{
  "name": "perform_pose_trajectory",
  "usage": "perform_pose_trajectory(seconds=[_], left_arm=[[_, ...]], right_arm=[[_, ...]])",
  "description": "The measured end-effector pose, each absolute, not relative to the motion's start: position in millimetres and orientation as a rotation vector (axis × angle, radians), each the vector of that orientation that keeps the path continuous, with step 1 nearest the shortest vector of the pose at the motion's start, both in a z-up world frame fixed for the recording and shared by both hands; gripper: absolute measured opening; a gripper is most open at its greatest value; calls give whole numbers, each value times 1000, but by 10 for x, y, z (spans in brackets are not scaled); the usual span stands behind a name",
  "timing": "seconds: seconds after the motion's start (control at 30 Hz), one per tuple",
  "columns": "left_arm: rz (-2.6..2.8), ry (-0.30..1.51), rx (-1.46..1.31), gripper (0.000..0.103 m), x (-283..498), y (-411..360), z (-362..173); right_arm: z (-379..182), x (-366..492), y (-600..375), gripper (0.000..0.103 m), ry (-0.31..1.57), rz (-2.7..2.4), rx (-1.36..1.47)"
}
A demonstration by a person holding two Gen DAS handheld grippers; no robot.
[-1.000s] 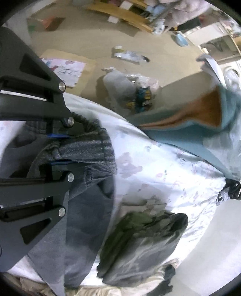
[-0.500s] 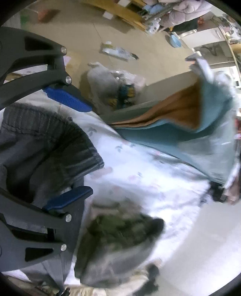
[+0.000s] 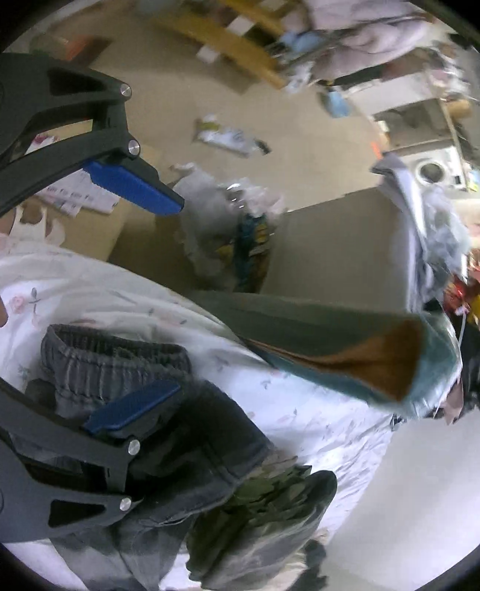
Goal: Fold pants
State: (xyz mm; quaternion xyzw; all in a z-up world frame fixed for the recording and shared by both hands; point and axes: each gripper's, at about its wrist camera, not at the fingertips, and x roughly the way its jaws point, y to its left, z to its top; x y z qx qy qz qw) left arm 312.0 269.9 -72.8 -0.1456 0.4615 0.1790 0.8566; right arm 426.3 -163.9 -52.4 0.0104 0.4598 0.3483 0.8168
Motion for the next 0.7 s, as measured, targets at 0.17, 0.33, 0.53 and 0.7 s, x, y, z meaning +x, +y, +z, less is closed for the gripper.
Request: perform_pose_trajectory(seconds=[0.17,0.33,0.53,0.7], left_arm=[[300,1033,-320,90,3119,2893,-860],[144,1101,-340,91,3055,3100,-883],[-95,1012,-170,91,2859,3049,-854],[-325,938,-142,91,2758,2951,-777]], right_arm=[[-568,4093,39,83,981,913,-118],[-711,4102,1133,80,949,897,-417],[-584,4001,1145,17,985,996,-488],[-99,3613,938,17,943,1126,-540]])
